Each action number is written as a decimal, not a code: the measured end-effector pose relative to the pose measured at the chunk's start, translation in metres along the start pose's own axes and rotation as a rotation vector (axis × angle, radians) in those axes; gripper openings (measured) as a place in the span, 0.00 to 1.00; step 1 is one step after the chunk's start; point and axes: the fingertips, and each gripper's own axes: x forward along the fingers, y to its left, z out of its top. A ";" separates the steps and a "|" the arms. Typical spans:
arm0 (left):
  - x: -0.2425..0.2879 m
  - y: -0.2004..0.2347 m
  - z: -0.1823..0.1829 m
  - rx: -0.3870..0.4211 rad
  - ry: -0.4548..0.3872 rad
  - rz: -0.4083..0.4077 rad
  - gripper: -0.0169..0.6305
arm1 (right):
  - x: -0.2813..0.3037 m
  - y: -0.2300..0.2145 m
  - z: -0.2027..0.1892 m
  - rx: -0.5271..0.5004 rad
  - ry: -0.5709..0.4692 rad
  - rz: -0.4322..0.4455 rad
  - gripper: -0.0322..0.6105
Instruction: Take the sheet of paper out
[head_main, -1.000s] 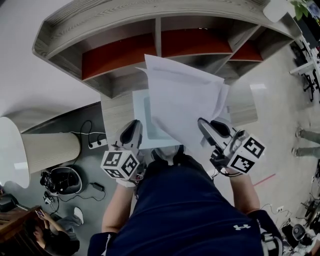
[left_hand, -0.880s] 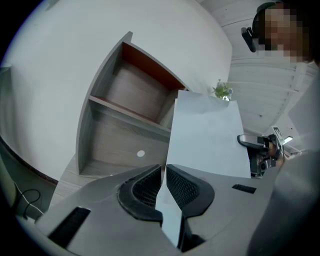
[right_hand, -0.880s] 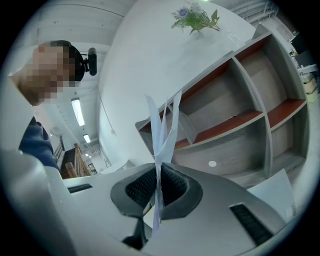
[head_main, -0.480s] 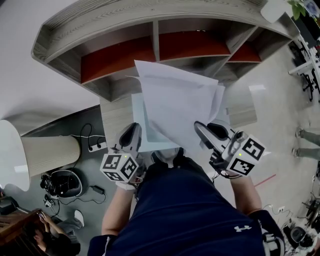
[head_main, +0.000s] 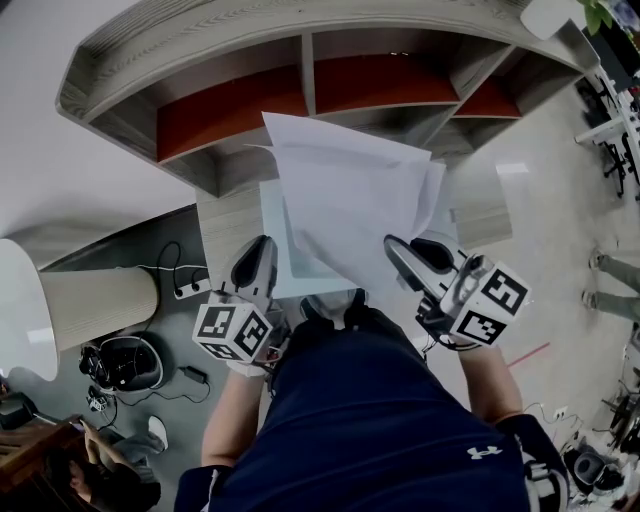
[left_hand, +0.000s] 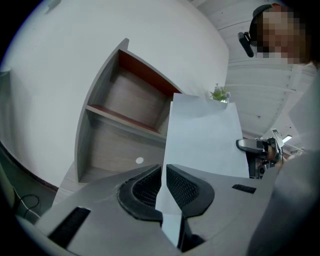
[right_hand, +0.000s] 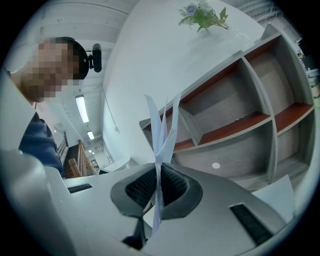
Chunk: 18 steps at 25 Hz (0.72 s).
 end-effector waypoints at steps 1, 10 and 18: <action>0.000 0.000 0.002 0.001 -0.004 -0.001 0.09 | 0.000 0.000 0.000 0.001 0.000 0.000 0.07; -0.003 0.001 0.003 -0.002 -0.015 0.005 0.09 | -0.001 -0.001 0.000 0.000 -0.010 -0.014 0.07; -0.003 0.000 -0.003 -0.012 -0.004 -0.001 0.09 | -0.003 -0.001 0.000 -0.005 -0.013 -0.019 0.07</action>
